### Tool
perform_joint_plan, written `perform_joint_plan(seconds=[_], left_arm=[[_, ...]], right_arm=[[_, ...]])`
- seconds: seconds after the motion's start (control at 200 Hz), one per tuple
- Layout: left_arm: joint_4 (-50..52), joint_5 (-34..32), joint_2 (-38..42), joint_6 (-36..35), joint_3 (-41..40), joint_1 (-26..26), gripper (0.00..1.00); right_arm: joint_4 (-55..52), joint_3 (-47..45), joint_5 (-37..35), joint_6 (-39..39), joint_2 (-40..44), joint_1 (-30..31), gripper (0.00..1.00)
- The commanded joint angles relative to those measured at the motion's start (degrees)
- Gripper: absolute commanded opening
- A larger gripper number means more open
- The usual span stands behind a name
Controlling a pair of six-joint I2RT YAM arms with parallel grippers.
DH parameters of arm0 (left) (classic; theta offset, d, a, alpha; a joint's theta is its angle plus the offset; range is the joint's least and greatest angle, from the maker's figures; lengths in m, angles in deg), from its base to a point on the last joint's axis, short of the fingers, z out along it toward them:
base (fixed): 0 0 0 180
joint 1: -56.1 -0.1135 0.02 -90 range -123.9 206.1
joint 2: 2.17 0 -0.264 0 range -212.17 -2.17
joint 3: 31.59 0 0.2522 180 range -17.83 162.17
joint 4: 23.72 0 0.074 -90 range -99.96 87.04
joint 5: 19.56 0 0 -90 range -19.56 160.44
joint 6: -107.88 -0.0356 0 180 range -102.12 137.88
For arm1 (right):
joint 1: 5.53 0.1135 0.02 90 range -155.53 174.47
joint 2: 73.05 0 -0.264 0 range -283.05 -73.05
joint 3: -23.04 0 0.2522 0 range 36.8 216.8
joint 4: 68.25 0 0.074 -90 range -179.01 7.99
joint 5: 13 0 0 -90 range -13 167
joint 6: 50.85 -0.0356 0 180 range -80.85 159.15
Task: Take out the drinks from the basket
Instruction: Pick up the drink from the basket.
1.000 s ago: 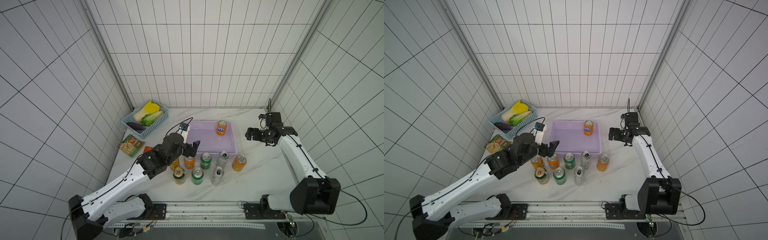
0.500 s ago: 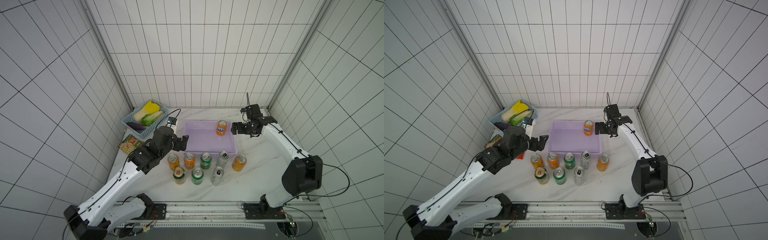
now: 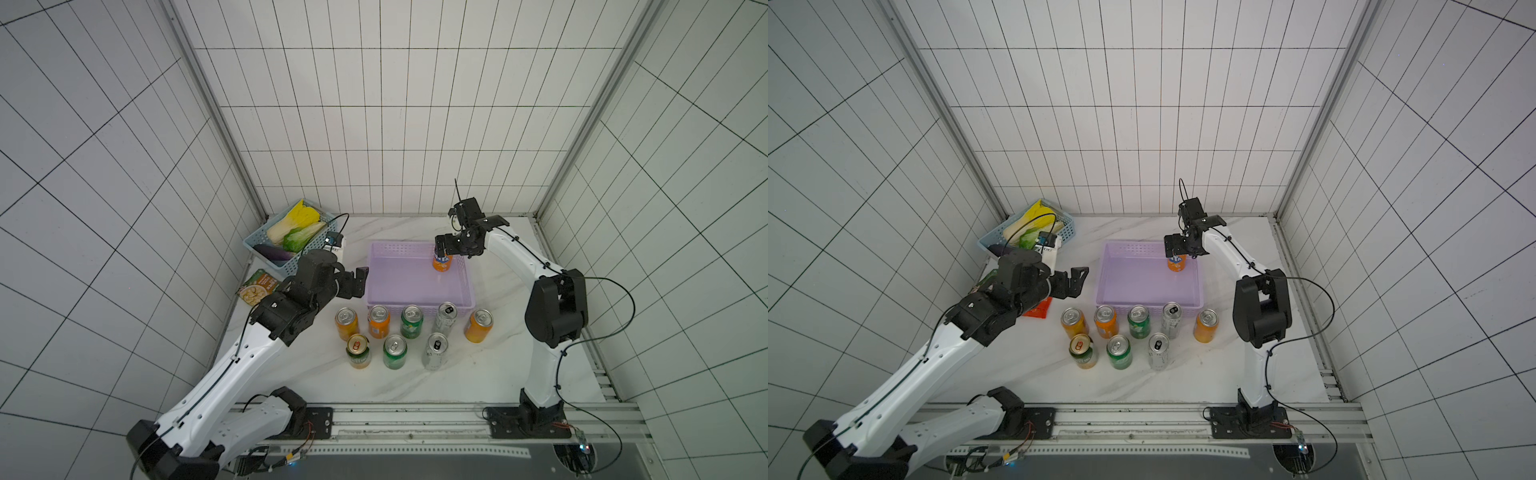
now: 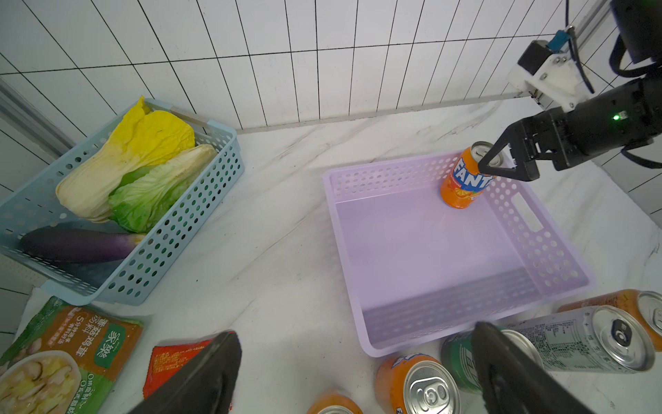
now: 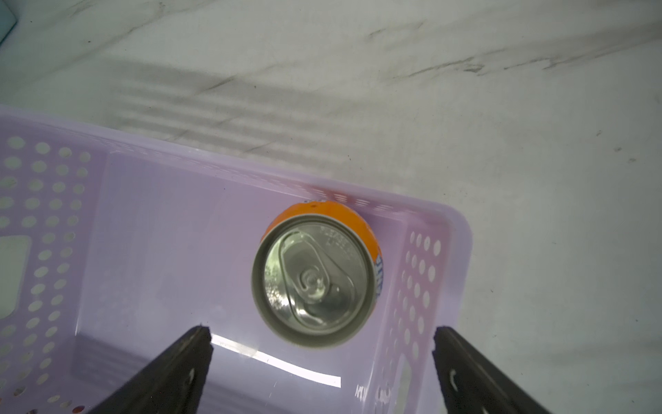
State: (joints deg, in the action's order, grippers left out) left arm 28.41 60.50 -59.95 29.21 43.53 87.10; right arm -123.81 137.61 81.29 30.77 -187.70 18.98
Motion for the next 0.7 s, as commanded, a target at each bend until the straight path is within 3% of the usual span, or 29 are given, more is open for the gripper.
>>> perform_joint_plan(seconds=[0.0,0.305,0.695], left_arm=[[-1.02,1.31,0.71,-0.25,-0.54,-0.37,0.98],[-1.02,1.66,0.45,0.05,-0.63,-0.57,0.99],[-0.97,1.63,0.41,0.1,-0.63,-0.63,0.98]], right_arm=[[-0.98,4.03,-1.82,-0.19,-3.23,0.53,1.0],[-1.76,7.82,-3.68,0.36,-8.89,1.14,0.94],[-3.29,8.35,-4.69,0.93,-8.95,2.29,0.67]])
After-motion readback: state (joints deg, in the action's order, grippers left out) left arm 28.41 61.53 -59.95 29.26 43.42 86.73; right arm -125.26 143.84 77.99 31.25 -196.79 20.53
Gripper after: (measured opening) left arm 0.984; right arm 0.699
